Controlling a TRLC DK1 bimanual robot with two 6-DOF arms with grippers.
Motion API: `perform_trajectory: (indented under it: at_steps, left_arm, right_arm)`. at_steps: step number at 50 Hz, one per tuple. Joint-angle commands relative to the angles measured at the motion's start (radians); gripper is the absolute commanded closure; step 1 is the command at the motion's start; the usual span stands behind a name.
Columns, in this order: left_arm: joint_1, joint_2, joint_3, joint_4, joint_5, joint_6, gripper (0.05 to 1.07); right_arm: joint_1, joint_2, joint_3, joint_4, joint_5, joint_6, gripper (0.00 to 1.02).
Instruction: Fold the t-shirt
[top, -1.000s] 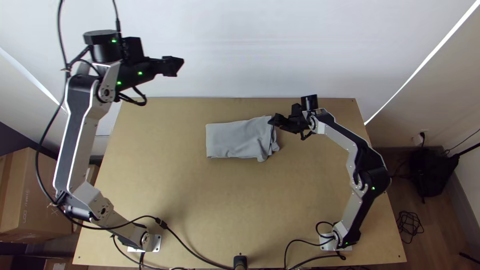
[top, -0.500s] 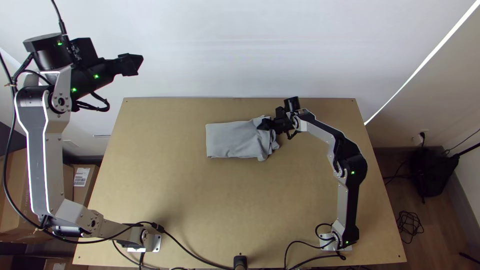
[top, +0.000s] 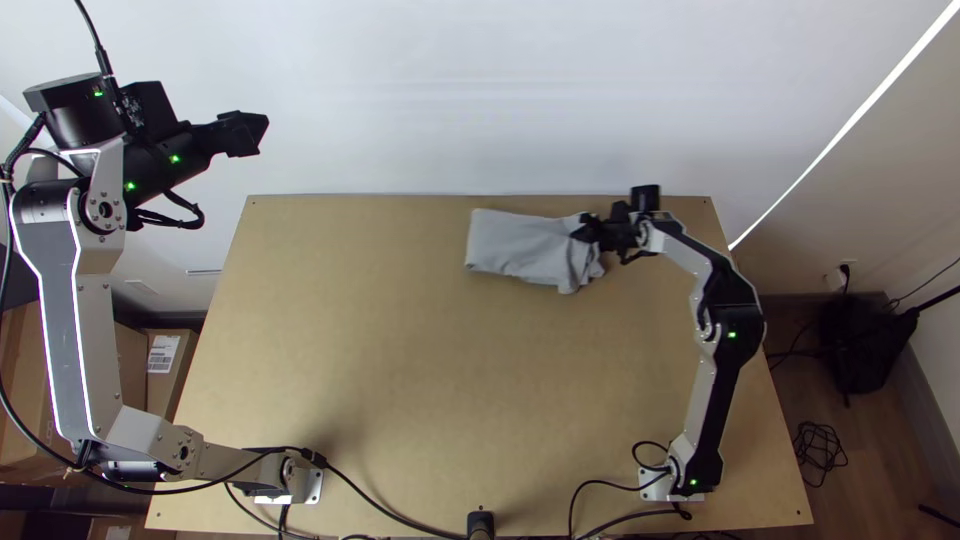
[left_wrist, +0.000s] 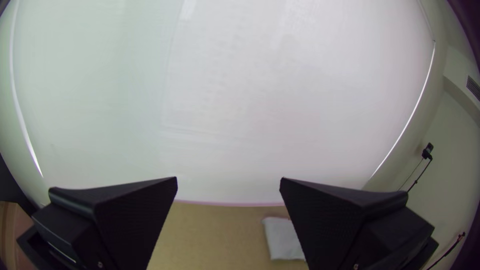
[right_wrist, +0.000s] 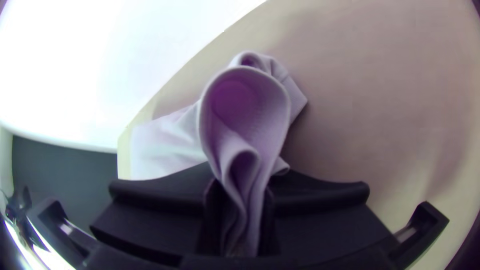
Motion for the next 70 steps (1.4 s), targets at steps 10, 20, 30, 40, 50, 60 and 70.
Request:
perform_trajectory:
  at_steps: [10, 20, 30, 40, 50, 60, 70]
  left_arm:
    - [0.006, -0.024, -0.010, 0.006, 0.001, 0.013, 0.09]
    - [0.006, -0.020, -0.016, 0.009, 0.012, 0.013, 0.09]
    - [0.006, -0.022, -0.022, 0.011, 0.033, 0.013, 0.09]
    - [-0.001, -0.022, -0.022, 0.017, 0.041, 0.007, 0.09]
    - [-0.001, -0.047, -0.025, 0.023, 0.039, 0.003, 0.09]
    - [0.054, -0.111, -0.062, 0.049, 0.039, 0.036, 0.09]
    - [0.131, -0.243, -0.177, 0.216, 0.025, 0.036, 0.09]
  right_arm:
    - [-0.292, -0.044, -0.010, 0.004, 0.116, 0.047, 1.00]
    - [-0.458, -0.072, -0.034, 0.003, 0.116, 0.029, 1.00]
    - [-0.553, -0.127, -0.077, 0.003, 0.125, -0.019, 0.27]
    - [-0.601, -0.234, -0.112, 0.003, 0.164, -0.051, 0.04]
    - [-0.680, -0.440, -0.120, 0.009, 0.191, -0.106, 0.04]
    - [-0.782, -0.636, -0.037, 0.052, 0.180, -0.192, 0.04]
    - [-0.855, -0.747, 0.144, 0.055, 0.134, -0.226, 0.04]
